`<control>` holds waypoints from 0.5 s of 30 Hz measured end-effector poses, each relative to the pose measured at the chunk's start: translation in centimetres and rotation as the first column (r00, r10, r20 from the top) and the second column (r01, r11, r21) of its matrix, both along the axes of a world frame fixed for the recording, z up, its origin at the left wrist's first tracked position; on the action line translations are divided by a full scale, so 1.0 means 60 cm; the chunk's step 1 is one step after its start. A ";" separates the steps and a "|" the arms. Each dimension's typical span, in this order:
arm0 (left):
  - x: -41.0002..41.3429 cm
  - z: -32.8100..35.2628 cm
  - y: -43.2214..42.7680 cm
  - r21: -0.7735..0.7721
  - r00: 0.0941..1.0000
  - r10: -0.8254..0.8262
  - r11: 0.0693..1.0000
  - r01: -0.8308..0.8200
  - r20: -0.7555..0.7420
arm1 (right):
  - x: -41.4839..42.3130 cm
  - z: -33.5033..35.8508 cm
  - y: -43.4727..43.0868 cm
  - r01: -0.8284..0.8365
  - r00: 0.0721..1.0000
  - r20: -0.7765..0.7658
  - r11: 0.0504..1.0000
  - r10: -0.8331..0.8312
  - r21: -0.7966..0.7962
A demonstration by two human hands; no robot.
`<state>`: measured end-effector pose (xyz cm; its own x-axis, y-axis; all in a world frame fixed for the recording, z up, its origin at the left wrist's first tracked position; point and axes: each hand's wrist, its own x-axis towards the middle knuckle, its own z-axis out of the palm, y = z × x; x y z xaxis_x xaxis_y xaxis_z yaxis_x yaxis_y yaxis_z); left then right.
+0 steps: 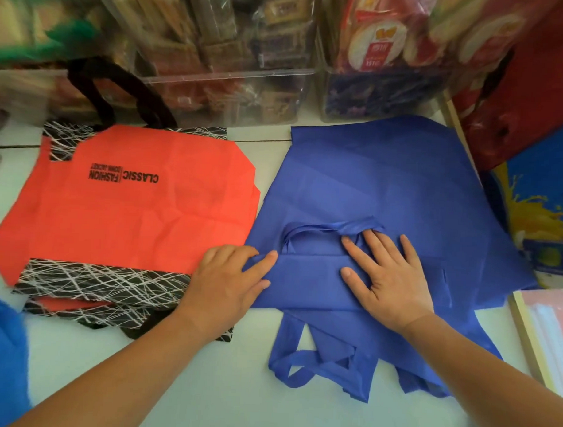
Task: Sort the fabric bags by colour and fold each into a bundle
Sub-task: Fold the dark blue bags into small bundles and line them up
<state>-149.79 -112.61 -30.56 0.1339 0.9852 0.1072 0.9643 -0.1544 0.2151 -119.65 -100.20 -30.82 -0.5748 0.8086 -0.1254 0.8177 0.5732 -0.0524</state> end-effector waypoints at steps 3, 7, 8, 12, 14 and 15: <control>0.006 0.036 0.012 -0.132 0.999 0.050 0.990 -0.048 0.016 | 0.004 -0.001 0.002 -0.090 0.991 -0.099 0.996 0.092 0.030; 0.044 0.085 -0.024 -0.314 0.914 0.315 0.921 -0.230 0.254 | -0.006 0.030 -0.005 -0.219 0.873 -0.401 0.958 0.278 0.188; 0.058 0.093 -0.039 -0.334 0.857 0.413 0.890 -0.309 0.307 | -0.016 0.045 -0.014 -0.235 0.847 -0.422 0.940 0.322 0.246; 0.130 0.101 -0.095 -0.456 0.508 0.730 0.683 -0.571 0.457 | -0.040 0.073 -0.081 -0.286 0.805 -0.437 0.908 0.401 0.305; 0.156 0.098 -0.112 -0.479 0.436 0.784 0.617 -0.624 0.442 | -0.039 0.063 -0.103 -0.294 0.831 -0.455 0.947 0.319 0.129; 0.166 0.097 -0.118 -0.487 0.430 0.799 0.598 -0.636 0.419 | -0.036 0.056 -0.110 -0.311 0.851 -0.440 0.950 0.288 0.021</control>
<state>-139.86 -119.66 -24.73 -0.6378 0.6902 -0.3419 0.3756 0.6662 0.6443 -121.81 -106.79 -27.44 -0.7935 0.5880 0.1572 0.4954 0.7740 -0.3944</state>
